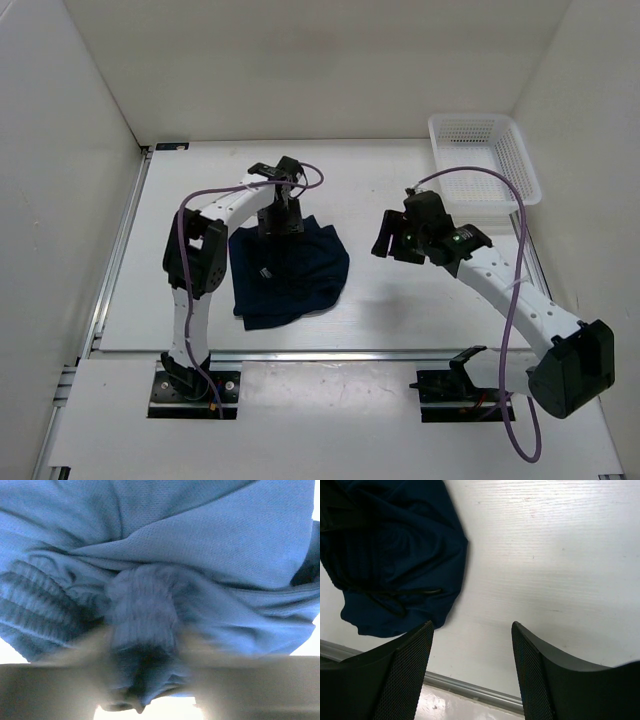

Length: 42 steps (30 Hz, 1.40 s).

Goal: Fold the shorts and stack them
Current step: Fold the shorts

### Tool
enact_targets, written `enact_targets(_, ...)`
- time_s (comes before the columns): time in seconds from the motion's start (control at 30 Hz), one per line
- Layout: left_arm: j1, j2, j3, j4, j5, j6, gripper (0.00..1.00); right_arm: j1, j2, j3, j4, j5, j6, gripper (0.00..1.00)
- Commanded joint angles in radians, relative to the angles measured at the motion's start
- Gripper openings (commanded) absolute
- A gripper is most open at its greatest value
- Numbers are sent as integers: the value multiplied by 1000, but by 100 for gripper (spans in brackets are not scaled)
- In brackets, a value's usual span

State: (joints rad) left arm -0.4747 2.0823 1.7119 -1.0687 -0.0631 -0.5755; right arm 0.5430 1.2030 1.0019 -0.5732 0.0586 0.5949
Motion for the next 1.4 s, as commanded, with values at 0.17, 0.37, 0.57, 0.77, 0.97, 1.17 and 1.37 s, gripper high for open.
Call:
enact_targets(0.17, 24, -238, 12, -74, 17, -7, 10, -29, -31, -9, -13, -28, -30, 69)
enact_targets(0.37, 119, -410, -141, -85, 175, 57, 10, -6, 136, 56, 41, -166, -104, 77)
enact_targets(0.57, 168, -464, -253, -54, 198, 77, 10, 37, 426, 167, 197, -388, -110, 93)
enact_targets(0.77, 240, -482, -294, -54, 198, 107, 10, 136, 592, 236, 249, -416, -99, 93)
enact_targets(0.97, 329, -534, -359, -54, 198, 129, 10, 201, 675, 236, 308, -418, -70, 83)
enact_targets(1.17, 401, -522, -521, 45, 258, 163, 55, 210, 708, 205, 368, -390, -37, 40)
enact_targets(1.37, 459, -453, -581, 113, 270, 154, 67, 219, 718, 205, 377, -381, -37, 11)
